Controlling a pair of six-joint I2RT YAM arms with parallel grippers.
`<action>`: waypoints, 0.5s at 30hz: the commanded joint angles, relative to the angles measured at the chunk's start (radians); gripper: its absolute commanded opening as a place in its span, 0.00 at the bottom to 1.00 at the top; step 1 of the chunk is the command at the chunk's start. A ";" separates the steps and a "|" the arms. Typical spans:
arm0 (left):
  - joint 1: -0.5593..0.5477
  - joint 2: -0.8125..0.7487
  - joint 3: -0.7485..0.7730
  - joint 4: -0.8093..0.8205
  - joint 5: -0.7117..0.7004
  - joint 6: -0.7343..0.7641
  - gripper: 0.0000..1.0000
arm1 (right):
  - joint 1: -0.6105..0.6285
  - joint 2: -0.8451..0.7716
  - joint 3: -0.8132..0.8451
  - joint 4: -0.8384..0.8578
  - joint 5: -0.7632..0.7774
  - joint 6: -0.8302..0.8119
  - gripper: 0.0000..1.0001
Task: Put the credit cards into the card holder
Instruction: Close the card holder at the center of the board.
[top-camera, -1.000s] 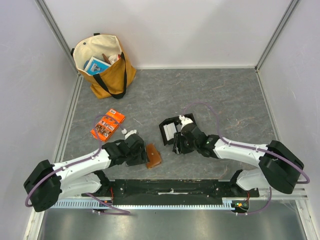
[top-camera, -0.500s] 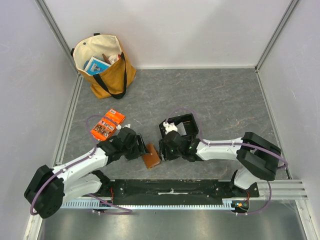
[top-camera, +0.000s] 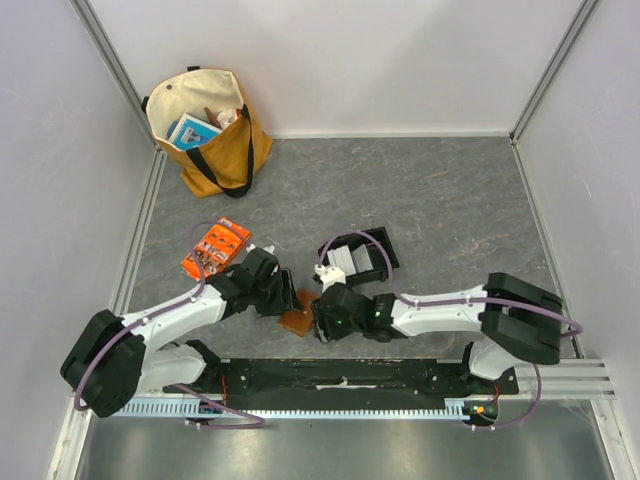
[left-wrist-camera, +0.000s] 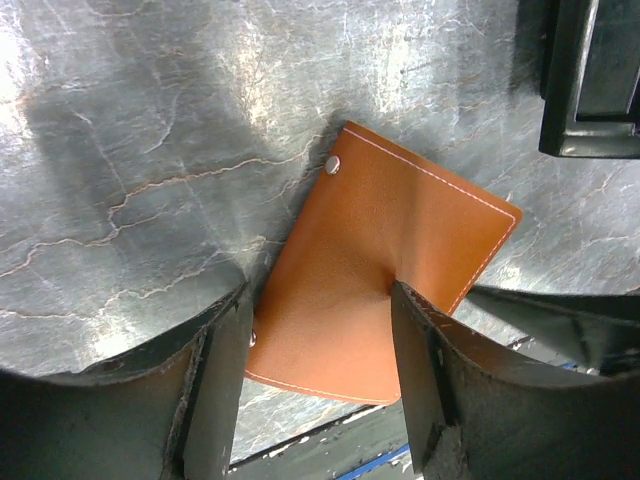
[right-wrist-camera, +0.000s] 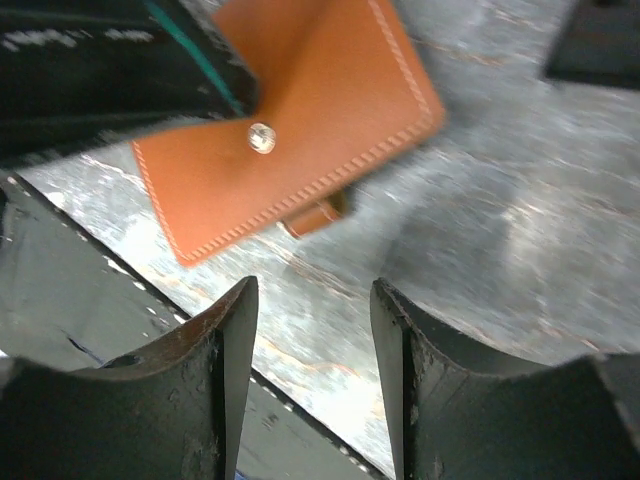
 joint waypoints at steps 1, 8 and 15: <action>0.004 -0.018 0.050 -0.041 0.030 0.105 0.63 | -0.008 -0.145 -0.091 0.015 0.092 -0.088 0.57; 0.001 -0.088 0.068 -0.096 0.098 0.145 0.66 | -0.008 -0.218 -0.211 0.256 0.038 -0.379 0.62; 0.002 -0.028 0.027 -0.046 0.127 0.144 0.66 | -0.006 -0.144 -0.247 0.456 -0.011 -0.510 0.64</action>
